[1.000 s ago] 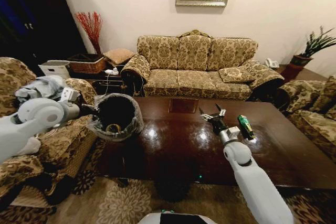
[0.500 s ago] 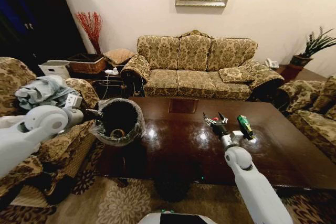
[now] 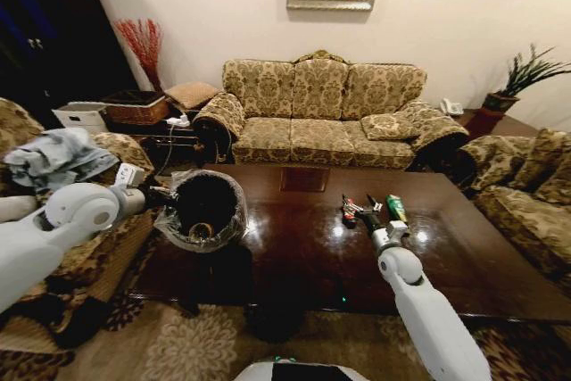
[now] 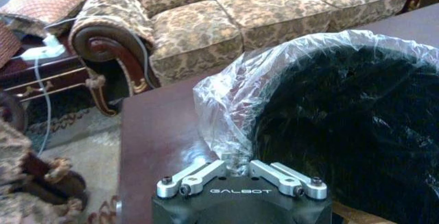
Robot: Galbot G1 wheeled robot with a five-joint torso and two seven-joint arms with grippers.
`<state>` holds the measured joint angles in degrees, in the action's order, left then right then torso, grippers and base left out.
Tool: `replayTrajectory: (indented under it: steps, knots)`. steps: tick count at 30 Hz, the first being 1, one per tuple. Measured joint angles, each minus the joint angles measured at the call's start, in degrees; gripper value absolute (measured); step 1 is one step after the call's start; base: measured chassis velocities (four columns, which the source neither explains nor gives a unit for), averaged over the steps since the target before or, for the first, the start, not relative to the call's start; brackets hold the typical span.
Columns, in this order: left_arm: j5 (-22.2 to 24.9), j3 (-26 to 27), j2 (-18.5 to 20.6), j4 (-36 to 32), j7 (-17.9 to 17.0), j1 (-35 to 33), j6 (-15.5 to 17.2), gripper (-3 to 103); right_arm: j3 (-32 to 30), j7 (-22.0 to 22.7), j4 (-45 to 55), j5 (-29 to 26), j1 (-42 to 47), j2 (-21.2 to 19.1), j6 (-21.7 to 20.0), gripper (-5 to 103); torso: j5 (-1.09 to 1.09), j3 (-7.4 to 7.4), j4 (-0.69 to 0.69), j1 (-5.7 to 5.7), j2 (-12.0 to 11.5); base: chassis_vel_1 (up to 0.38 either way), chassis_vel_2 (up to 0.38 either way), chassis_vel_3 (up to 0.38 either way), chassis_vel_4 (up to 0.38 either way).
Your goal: Move to the front of the table and place the trash on the table into the trash bin.
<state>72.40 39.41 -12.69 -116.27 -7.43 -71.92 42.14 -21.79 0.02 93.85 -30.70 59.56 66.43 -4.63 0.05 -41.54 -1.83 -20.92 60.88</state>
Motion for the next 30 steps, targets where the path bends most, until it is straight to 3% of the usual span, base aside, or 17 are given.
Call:
replayTrajectory:
  steps: [4, 7, 10, 14, 21, 23, 26, 30]
  knots:
    - [-0.28, 0.03, -0.65, -0.16, -0.55, 0.6, 0.0, 0, 2.61, 2.19, -3.89, -0.41, -2.73, 1.88, -0.95, 100, -0.09, 0.0, 0.02, 0.0, 0.0, -0.303, -0.283, 0.292, 0.292]
    - [-0.83, 0.09, -1.08, -0.43, -0.88, 0.86, -0.02, 0, 4.44, 3.84, -8.74, -0.34, -5.45, 4.42, -1.58, 100, 0.02, 0.0, 0.02, 0.0, 0.0, -0.207, -0.171, 0.19, 0.169]
    - [-6.78, 0.03, -2.14, -1.3, 0.0, 0.66, -0.8, 0, 6.11, 2.92, -15.21, 0.07, -9.02, 7.9, -2.66, 100, -0.01, 0.0, 0.01, 0.0, 0.0, -0.076, -0.104, 0.057, 0.069]
    - [-10.33, -0.46, -3.51, -2.16, 0.59, 0.28, -1.33, 0, 7.51, 2.0, -23.08, 1.02, -13.82, 11.72, -2.97, 100, -0.16, 0.0, -0.04, 0.0, 0.0, -0.003, -0.005, -0.005, 0.007]
    - [-10.23, -0.48, -3.24, -1.96, 0.7, 0.23, -1.35, 0, 7.48, 1.11, -37.5, 2.82, -22.53, 17.89, -1.55, 100, -0.08, 0.0, -0.08, 0.0, 0.0, 0.046, 0.056, -0.021, -0.003]
    - [-9.49, -0.22, -3.08, -2.07, 0.7, 0.28, -1.37, 0, 6.47, 1.3, -43.27, 5.21, -24.87, 19.91, 0.28, 100, -0.03, 0.0, -0.04, -0.01, 0.0, 0.0, 0.0, 0.0, 0.0]
    - [-9.22, -0.11, -3.08, -2.14, 0.74, 0.34, -1.38, 0, 5.41, 2.22, -46.3, 7.24, -25.63, 20.91, 2.18, 100, -0.02, 0.0, 0.04, -0.01, 0.0, 0.0, 0.0, 0.0, 0.0]
    - [-9.29, -0.05, -3.58, -1.94, 1.07, 0.34, -1.37, 0, 4.93, 2.5, -43.54, 9.53, -23.94, 20.23, 3.67, 100, -0.05, 0.01, -0.01, 0.0, 0.0, 0.0, 0.0, 0.0, 0.0]
